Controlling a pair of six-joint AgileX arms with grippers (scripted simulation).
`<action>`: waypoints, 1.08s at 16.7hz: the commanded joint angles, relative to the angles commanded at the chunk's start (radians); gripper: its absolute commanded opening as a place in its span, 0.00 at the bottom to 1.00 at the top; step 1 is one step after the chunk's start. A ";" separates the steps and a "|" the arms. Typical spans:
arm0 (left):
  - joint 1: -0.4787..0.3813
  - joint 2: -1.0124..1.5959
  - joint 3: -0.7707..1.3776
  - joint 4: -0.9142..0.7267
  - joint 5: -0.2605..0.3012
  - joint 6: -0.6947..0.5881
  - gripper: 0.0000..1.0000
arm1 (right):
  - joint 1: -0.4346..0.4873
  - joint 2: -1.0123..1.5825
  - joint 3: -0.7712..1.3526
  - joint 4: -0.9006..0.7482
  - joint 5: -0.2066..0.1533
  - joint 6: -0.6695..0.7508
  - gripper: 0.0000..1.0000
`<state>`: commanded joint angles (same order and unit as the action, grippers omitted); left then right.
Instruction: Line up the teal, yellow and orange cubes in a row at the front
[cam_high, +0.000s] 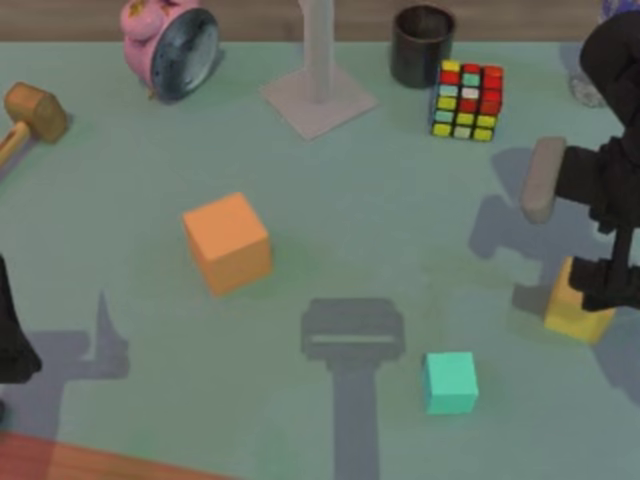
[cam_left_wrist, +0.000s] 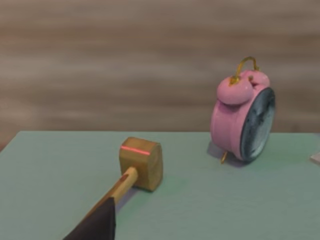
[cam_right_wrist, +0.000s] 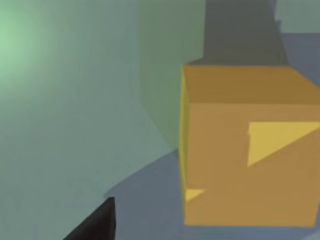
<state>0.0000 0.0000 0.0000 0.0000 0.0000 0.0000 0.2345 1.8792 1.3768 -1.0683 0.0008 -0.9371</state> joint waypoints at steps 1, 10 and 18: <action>0.000 0.000 0.000 0.000 0.000 0.000 1.00 | 0.004 -0.004 -0.004 -0.001 0.000 0.001 1.00; 0.000 0.000 0.000 0.000 0.000 0.000 1.00 | 0.002 0.118 -0.161 0.285 0.001 0.004 1.00; 0.000 0.000 0.000 0.000 0.000 0.000 1.00 | 0.002 0.142 -0.190 0.332 0.001 0.004 0.85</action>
<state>0.0000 0.0000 0.0000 0.0000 0.0000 0.0000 0.2365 2.0214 1.1869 -0.7362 0.0016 -0.9330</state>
